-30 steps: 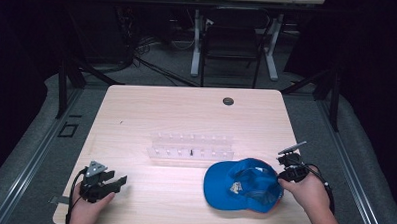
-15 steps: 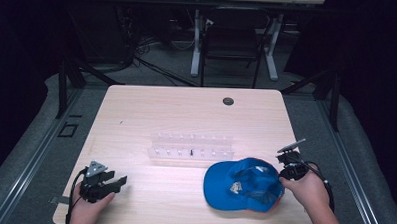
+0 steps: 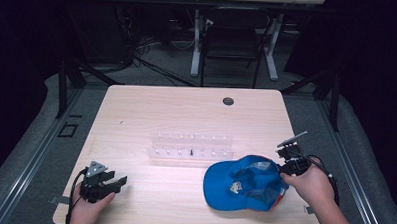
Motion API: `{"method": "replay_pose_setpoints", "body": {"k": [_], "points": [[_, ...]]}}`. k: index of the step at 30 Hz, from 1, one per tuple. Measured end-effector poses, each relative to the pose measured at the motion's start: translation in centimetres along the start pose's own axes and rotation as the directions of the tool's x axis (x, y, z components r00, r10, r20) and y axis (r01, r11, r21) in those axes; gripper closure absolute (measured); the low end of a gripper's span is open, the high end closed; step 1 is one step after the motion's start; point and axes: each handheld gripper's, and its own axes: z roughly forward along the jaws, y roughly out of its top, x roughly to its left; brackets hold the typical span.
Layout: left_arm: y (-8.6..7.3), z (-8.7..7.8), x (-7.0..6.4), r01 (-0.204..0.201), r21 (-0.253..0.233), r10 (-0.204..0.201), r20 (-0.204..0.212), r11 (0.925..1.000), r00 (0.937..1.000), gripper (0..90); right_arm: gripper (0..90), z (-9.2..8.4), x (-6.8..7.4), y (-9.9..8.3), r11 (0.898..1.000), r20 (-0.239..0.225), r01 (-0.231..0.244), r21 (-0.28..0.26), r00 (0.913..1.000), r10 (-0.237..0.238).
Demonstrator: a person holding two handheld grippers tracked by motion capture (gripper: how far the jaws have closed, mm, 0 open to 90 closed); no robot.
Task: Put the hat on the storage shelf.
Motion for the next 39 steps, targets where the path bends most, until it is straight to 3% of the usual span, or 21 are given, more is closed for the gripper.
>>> {"method": "replay_pose_setpoints", "body": {"k": [7,14,18,26,32,33,37,39], "points": [[0.0,0.0,0.0,-0.001,-0.002,0.001,-0.001,1.0,1.0,44.3,89.7,-0.5,0.0,0.1,1.0,0.012,0.0,-0.003,0.9999,0.0],[0.0,0.1,-0.1,-0.002,0.002,0.002,0.0,1.0,1.0,44.3,89.7,-1.1,0.0,0.2,1.0,-0.02,0.002,0.006,0.9998,-0.002],[0.0,0.1,-0.1,-0.002,0.002,0.002,0.001,1.0,1.0,44.3,89.7,-1.9,0.4,0.3,1.0,-0.034,-0.009,-0.025,0.9994,0.008],[-0.1,0.1,-0.1,-0.002,0.004,0.002,0.0,1.0,1.0,44.3,89.7,-4.2,0.8,0.9,1.0,-0.098,0.013,-0.025,0.995,-0.016],[-0.1,0.3,-0.2,0.003,0.009,-0.003,0.008,1.0,1.0,44.3,89.7,-6.1,1.7,1.5,0.999,-0.157,0.019,-0.036,0.9873,-0.025],[-0.1,0.3,-0.2,0.0,0.011,0.0,0.01,0.9999,1.0,44.4,89.7,-6.7,1.9,1.8,0.999,-0.19,0.02,-0.034,0.9814,-0.026],[-0.1,0.2,-0.3,-0.002,0.007,0.002,0.012,1.0,0.9999,44.4,89.7,-7.6,2.2,2.2,0.999,-0.226,0.017,-0.039,0.9738,-0.025],[-0.1,0.3,-0.4,-0.004,0.005,0.004,0.011,1.0,0.9999,44.4,89.7,-8.8,2.5,2.7,0.999,-0.263,0.014,-0.052,0.9643,-0.027]]}}
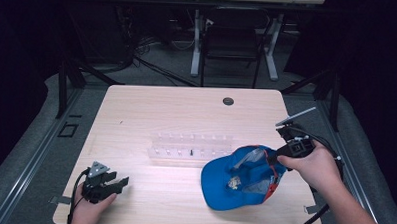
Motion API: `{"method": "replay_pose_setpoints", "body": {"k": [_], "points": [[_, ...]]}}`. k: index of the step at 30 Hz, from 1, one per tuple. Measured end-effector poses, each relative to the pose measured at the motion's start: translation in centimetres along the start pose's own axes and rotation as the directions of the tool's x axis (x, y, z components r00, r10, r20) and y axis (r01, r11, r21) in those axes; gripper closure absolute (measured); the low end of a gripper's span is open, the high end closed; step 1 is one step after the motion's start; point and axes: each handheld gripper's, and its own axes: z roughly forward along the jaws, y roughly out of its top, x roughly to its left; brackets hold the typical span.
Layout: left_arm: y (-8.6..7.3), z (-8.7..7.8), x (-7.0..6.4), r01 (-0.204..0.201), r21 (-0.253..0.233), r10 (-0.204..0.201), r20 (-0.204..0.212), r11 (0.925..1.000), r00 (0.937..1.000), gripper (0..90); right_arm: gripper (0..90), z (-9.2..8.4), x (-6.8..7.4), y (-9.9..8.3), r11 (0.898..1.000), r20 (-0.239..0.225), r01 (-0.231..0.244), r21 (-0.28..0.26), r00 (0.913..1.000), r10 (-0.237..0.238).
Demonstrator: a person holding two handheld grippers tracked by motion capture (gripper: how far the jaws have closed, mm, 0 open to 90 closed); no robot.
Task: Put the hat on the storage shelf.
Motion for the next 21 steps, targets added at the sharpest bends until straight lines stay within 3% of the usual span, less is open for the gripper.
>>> {"method": "replay_pose_setpoints", "body": {"k": [6,10,12,13,21], "points": [[0.0,0.0,-0.1,-0.001,0.001,0.001,0.001,1.0,1.0,44.4,89.6,-1.1,1.3,0.7,1.0,-0.05,0.02,-0.018,0.9985,-0.021],[0.0,0.0,-0.2,-0.002,0.001,0.002,0.005,1.0,1.0,44.4,89.5,-1.8,2.9,1.4,0.999,-0.112,0.035,-0.023,0.993,-0.038],[0.0,0.0,-0.2,-0.003,0.0,0.003,0.005,1.0,1.0,44.4,89.5,-1.9,3.1,1.5,0.999,-0.116,0.038,-0.029,0.9924,-0.041],[0.0,0.0,-0.2,-0.003,-0.001,0.003,0.005,1.0,1.0,44.4,89.5,-2.2,3.6,1.8,0.999,-0.145,0.034,-0.037,0.9886,-0.039],[0.1,0.1,-0.6,-0.009,-0.005,0.009,0.011,0.9999,0.9999,44.4,89.5,-2.9,5.3,2.7,0.998,-0.194,0.035,-0.051,0.9799,-0.044]]}}
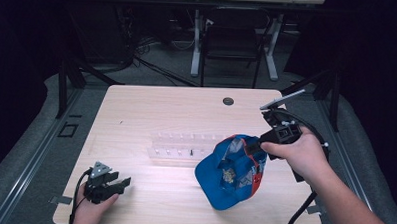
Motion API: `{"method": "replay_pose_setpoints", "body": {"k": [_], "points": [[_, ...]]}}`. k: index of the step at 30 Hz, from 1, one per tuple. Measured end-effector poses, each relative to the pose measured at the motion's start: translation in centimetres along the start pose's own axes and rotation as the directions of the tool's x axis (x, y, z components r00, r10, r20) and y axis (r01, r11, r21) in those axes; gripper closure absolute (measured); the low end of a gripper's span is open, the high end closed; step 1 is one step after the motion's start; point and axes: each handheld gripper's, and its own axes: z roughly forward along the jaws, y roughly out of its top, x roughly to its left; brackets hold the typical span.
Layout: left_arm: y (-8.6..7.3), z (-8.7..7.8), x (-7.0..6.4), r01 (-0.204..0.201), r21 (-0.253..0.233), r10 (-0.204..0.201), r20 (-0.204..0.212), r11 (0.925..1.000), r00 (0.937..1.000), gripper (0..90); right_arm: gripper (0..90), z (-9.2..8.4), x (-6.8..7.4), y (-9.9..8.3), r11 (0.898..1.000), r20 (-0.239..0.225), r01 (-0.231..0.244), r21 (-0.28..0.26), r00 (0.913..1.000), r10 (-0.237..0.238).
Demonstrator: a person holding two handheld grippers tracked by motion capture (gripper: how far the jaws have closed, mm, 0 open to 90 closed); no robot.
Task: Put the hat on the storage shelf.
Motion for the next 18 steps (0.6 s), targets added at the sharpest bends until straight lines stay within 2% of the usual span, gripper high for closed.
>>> {"method": "replay_pose_setpoints", "body": {"k": [2,3,6,8,11,18], "points": [[0.1,0.0,-0.3,-0.008,0.0,0.008,0.003,1.0,1.0,44.4,89.5,0.0,0.2,0.1,1.0,-0.003,0.005,0.001,1.0,-0.005],[0.1,0.0,-0.5,-0.014,-0.002,0.014,0.008,0.9999,0.9999,44.4,89.5,-0.1,0.8,0.3,1.0,-0.004,0.017,0.003,0.9998,-0.017],[0.2,0.1,-0.8,-0.023,-0.003,0.023,0.014,0.9997,0.9996,44.4,89.6,-0.3,1.6,0.6,0.999,0.001,0.032,0.001,0.9995,-0.032],[0.2,0.0,-0.8,-0.028,0.008,0.028,0.024,0.9996,0.9993,44.4,89.5,-0.4,1.7,0.7,0.999,0.004,0.032,0.003,0.9995,-0.032],[0.3,-0.1,-1.0,-0.026,-0.004,0.026,0.028,0.9997,0.9993,44.4,89.5,-0.8,2.4,1.3,0.999,0.018,0.035,0.007,0.9992,-0.035],[0.6,-0.2,-1.6,-0.033,-0.021,0.034,0.046,0.9993,0.9984,44.3,89.5,-1.5,2.8,2.1,0.999,0.021,0.034,-0.016,0.9992,-0.034]]}}
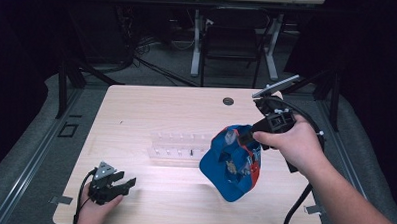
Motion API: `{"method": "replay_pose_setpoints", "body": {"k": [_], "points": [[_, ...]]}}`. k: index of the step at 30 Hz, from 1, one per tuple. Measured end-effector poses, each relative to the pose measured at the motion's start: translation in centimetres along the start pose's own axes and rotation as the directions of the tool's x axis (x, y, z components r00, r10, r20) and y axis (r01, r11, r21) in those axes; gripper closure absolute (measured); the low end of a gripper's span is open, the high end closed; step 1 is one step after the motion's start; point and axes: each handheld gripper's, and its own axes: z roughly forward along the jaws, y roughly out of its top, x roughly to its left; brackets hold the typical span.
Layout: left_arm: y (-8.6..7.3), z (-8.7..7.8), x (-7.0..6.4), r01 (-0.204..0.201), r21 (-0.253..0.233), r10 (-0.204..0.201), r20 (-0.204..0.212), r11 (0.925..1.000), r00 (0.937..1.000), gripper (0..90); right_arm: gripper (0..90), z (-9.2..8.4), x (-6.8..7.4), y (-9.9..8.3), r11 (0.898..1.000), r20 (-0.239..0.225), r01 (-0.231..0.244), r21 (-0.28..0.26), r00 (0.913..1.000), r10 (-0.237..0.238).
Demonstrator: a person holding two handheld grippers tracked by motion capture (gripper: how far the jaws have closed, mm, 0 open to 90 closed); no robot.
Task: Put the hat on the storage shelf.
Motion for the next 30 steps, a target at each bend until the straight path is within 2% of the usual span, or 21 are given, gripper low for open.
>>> {"method": "replay_pose_setpoints", "body": {"k": [7,10,12,13,14,16,18,19,20,25,30], "points": [[1.1,-0.2,-1.7,-0.038,-0.04,0.039,0.03,0.9985,0.9988,44.3,89.5,-0.2,0.4,0.8,1.0,-0.025,-0.018,-0.017,0.9995,0.018],[1.9,-0.6,-3.1,-0.067,-0.072,0.071,0.054,0.9952,0.996,44.1,89.5,-0.1,0.7,1.1,1.0,-0.035,-0.018,-0.016,0.9992,0.018],[2.2,-0.8,-3.7,-0.086,-0.083,0.091,0.067,0.9929,0.9936,43.8,89.5,0.0,0.9,1.2,1.0,-0.041,-0.021,-0.022,0.999,0.02],[2.5,-0.9,-4.6,-0.112,-0.09,0.119,0.082,0.9896,0.9895,43.7,89.5,0.0,1.1,1.4,1.0,-0.041,-0.019,-0.025,0.999,0.018],[2.5,-0.9,-4.6,-0.112,-0.09,0.119,0.082,0.9896,0.9895,43.6,89.5,0.0,1.1,1.4,1.0,-0.041,-0.019,-0.025,0.999,0.018],[2.9,-1.0,-5.5,-0.14,-0.105,0.149,0.093,0.9847,0.9844,43.6,89.5,0.0,1.3,1.6,1.0,-0.042,-0.003,-0.021,0.9991,0.003],[3.2,-1.0,-6.3,-0.147,-0.116,0.159,0.104,0.9823,0.9818,43.6,89.5,0.1,1.4,1.6,1.0,-0.045,-0.011,-0.026,0.9989,0.01],[3.5,-1.0,-7.1,-0.154,-0.137,0.17,0.114,0.9786,0.9788,43.6,89.5,0.1,1.5,1.7,1.0,-0.045,-0.011,-0.021,0.9989,0.01],[3.5,-1.0,-7.1,-0.154,-0.137,0.17,0.114,0.9786,0.9788,43.6,89.5,0.1,1.5,1.7,1.0,-0.045,-0.011,-0.021,0.9989,0.01],[4.6,-0.6,-9.1,-0.174,-0.162,0.197,0.136,0.9714,0.9711,43.5,89.5,0.4,1.9,2.2,0.999,-0.056,-0.014,-0.035,0.9984,0.012],[5.1,-0.4,-10.1,-0.189,-0.17,0.214,0.144,0.9671,0.9661,43.2,89.5,0.5,2.2,2.7,0.999,-0.071,-0.007,-0.041,0.9975,0.004]]}}
